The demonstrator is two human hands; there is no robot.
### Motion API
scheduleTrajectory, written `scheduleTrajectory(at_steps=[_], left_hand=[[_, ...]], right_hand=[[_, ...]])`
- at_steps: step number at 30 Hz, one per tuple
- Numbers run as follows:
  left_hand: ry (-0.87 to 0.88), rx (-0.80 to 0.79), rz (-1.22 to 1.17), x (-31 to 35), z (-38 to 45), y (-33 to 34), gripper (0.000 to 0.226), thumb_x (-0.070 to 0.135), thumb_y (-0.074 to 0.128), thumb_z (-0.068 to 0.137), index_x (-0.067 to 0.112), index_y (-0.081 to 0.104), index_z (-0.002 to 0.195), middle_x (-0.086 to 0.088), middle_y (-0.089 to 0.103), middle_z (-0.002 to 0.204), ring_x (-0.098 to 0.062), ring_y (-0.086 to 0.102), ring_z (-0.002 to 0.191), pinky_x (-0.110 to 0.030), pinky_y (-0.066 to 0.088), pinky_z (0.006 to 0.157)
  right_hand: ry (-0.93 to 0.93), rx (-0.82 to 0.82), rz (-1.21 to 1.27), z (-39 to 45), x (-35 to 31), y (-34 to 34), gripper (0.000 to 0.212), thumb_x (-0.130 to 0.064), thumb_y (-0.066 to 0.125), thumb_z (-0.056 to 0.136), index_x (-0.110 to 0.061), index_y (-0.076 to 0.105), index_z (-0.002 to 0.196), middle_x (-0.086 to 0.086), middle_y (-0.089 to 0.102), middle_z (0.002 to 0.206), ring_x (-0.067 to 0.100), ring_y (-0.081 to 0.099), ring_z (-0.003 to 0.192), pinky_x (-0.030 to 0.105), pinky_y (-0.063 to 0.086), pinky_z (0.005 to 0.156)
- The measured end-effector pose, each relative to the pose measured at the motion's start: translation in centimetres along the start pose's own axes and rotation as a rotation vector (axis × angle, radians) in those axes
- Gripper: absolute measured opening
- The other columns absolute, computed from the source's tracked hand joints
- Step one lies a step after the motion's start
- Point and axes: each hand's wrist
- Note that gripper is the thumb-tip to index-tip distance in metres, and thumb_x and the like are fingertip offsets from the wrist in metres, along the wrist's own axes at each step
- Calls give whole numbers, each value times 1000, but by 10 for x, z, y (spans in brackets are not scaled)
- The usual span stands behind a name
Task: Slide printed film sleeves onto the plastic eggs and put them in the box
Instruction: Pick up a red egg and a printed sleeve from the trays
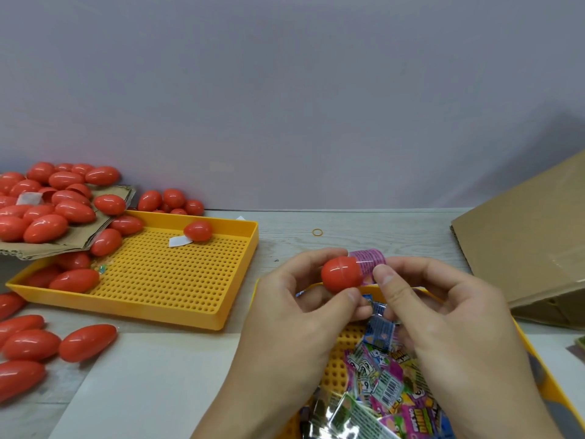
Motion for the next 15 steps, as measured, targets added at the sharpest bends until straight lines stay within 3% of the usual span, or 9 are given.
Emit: scheduleTrajectory(at_steps=[5, 9, 15], left_hand=[[19, -29, 7, 3, 0, 1, 32, 3, 70, 85, 20, 67, 112, -5, 77, 93, -22, 75, 72, -26, 60, 67], [48, -53, 13, 7, 0, 4, 17, 28, 69, 79, 26, 69, 95, -11, 75, 79, -22, 70, 61, -29, 59, 60], [2, -53, -54, 5, 1, 3, 39, 43, 62, 79, 8, 73, 92, -18, 71, 69, -23, 65, 55, -28, 55, 53]], right_hand=[[-11, 10, -3, 0, 0, 1, 23, -48, 67, 61, -41, 74, 81, -4, 67, 56, 3, 55, 43, 11, 37, 39], [-25, 28, -7, -1, 0, 0, 26, -51, 67, 61, -43, 73, 85, -4, 67, 57, 5, 57, 44, 12, 39, 41], [-45, 25, -2, -1, -1, 0, 25, -52, 67, 62, -44, 73, 85, -4, 68, 57, 4, 53, 42, 13, 39, 42]])
Point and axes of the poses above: each hand's wrist, its own z-axis towards the middle knuckle, its own y-axis out of the palm, x = y × z
